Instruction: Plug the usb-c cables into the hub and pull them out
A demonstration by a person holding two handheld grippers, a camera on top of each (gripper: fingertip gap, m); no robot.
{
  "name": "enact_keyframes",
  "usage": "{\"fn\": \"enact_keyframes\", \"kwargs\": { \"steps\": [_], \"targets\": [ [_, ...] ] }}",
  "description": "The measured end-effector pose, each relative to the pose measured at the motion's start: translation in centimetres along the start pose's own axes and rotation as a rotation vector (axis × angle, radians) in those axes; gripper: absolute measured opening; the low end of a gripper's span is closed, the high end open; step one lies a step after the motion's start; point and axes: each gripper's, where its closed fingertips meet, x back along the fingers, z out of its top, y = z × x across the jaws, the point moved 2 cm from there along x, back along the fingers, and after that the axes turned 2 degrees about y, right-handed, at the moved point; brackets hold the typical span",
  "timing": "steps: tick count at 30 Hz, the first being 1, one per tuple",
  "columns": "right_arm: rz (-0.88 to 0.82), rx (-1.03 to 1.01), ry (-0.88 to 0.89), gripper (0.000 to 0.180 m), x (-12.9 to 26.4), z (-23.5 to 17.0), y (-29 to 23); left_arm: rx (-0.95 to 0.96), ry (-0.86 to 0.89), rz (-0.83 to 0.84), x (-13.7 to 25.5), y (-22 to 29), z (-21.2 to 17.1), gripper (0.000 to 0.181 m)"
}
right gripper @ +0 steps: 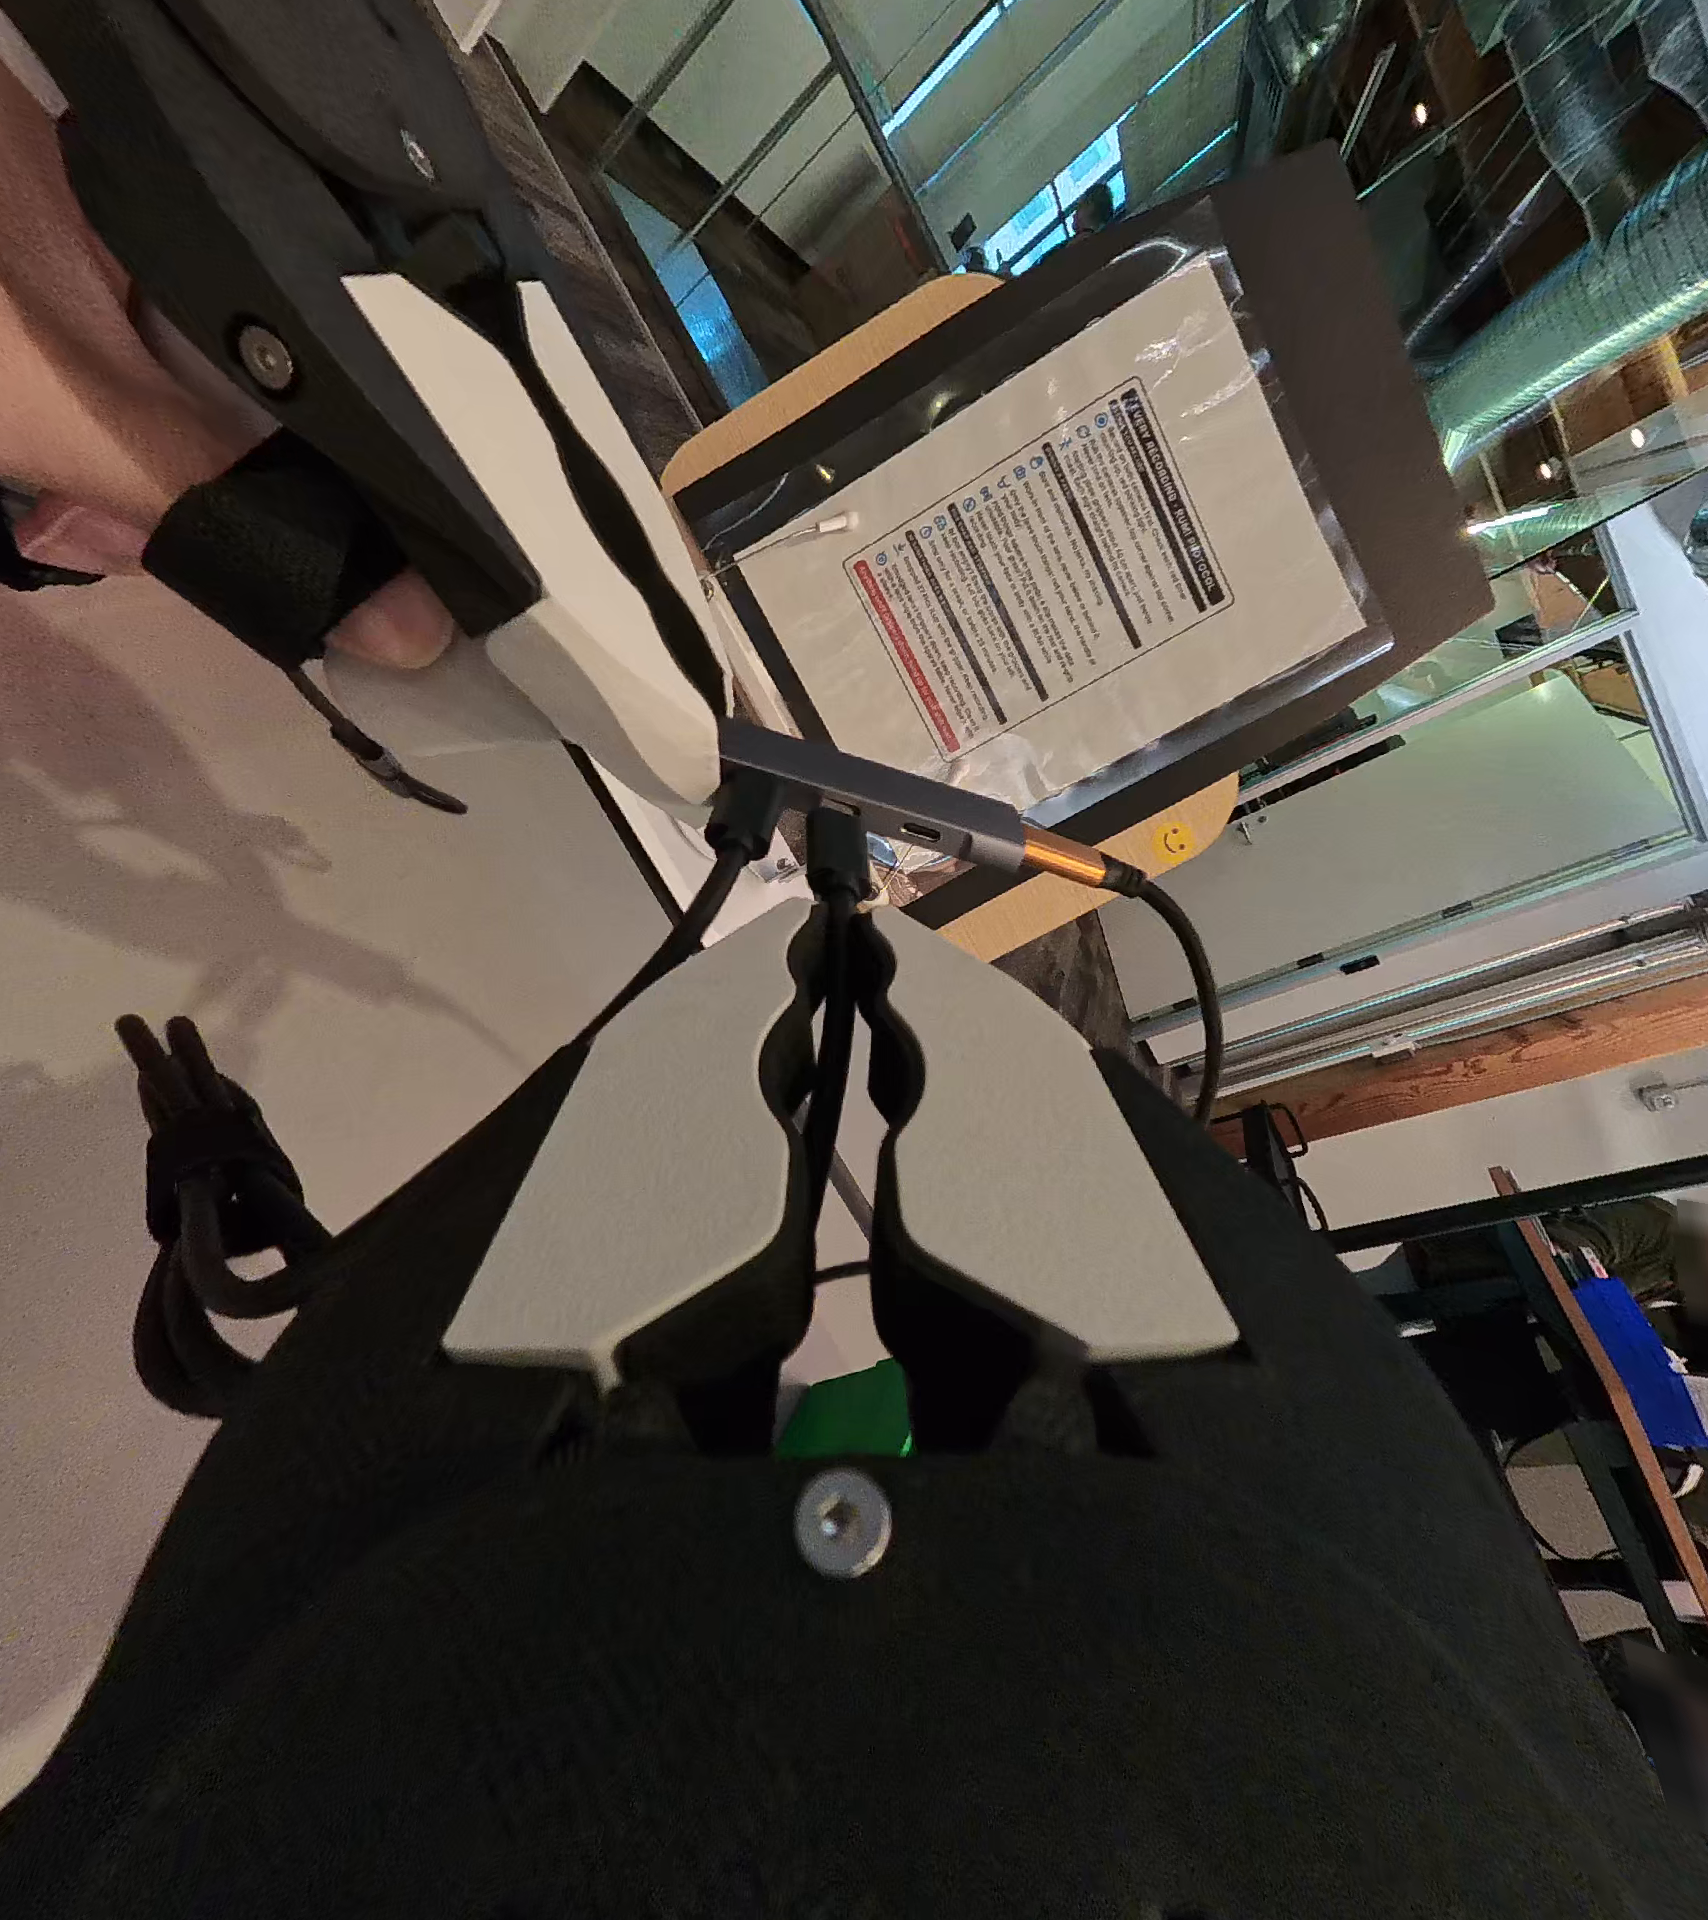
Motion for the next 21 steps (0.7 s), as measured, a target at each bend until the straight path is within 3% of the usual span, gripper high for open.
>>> {"fn": "enact_keyframes", "kwargs": {
  "steps": [10, 16, 21],
  "targets": [
    [0.021, -0.026, 0.018, 0.007, 0.28, -0.07, 0.19, -0.104, -0.002, 0.017, 0.1, 0.43, 0.22, 0.022],
    [-0.013, -0.033, 0.047, 0.006, 0.06, -0.08, 0.06, -0.071, 0.013, 0.027, -0.05, 0.59, 0.35, 0.023],
    [-0.012, -0.047, 0.084, 0.006, 0.33, 0.03, 0.29, -0.176, 0.038, 0.051, 0.2, 0.91, 0.76, 0.023]
  ]
}}
